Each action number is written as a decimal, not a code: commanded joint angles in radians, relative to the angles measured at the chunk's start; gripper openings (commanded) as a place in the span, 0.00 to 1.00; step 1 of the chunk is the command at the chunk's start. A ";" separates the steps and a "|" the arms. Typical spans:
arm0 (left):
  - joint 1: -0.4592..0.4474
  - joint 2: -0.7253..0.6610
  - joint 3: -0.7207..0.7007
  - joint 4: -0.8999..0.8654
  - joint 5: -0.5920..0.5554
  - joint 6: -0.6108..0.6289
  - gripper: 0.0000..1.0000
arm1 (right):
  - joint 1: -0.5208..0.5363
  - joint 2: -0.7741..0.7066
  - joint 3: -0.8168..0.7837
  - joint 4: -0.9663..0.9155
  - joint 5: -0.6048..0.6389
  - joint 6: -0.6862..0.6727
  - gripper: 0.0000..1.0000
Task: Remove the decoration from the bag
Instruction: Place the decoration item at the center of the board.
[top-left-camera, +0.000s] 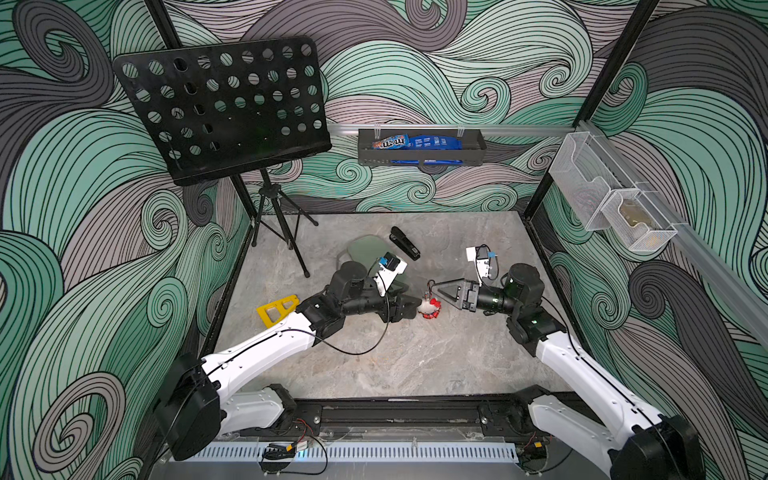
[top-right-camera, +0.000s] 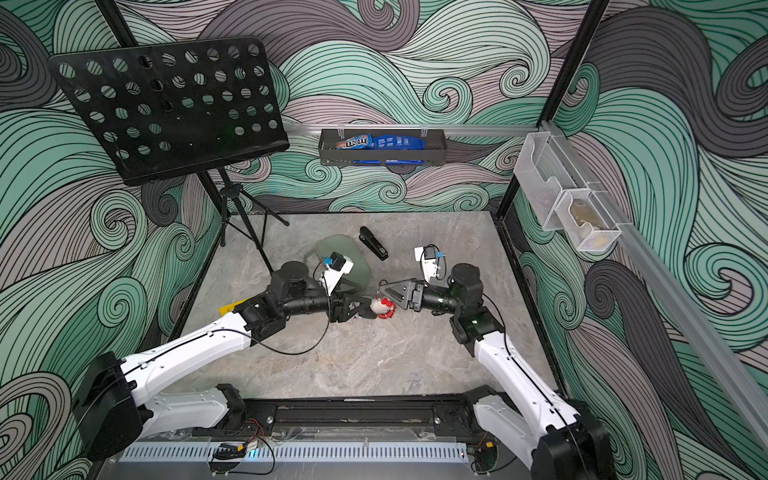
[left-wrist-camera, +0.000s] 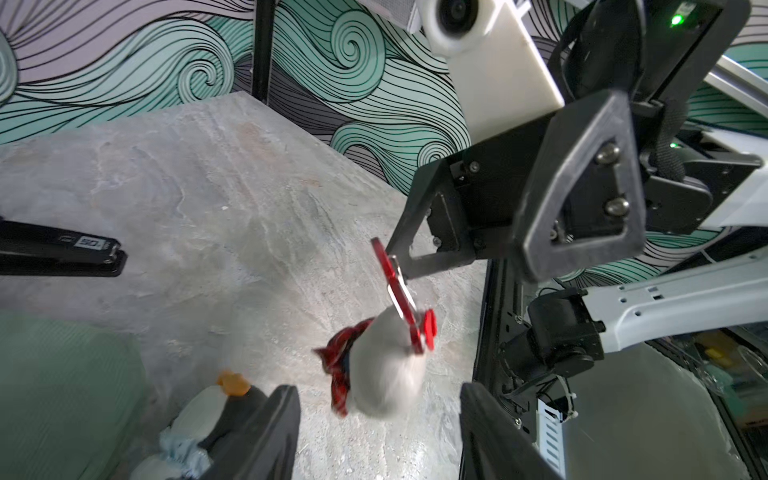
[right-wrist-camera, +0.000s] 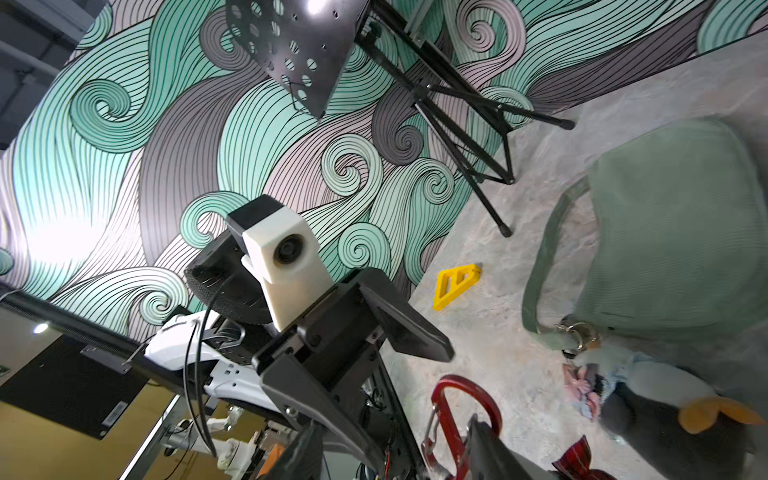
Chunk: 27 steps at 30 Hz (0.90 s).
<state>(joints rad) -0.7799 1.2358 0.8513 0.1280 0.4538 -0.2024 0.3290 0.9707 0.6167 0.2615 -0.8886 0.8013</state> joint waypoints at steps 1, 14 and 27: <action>-0.028 0.024 0.066 0.059 0.017 0.029 0.61 | 0.046 -0.005 0.022 0.057 0.037 0.048 0.61; -0.031 0.002 0.039 0.075 -0.012 0.010 0.00 | 0.094 -0.030 0.028 0.060 0.088 0.052 0.62; -0.030 0.042 0.061 0.169 -0.091 -0.085 0.00 | 0.134 0.013 0.013 0.058 0.113 0.042 0.65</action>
<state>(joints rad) -0.8066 1.2728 0.8787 0.1963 0.3862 -0.2535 0.4438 0.9718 0.6247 0.3199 -0.7681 0.8486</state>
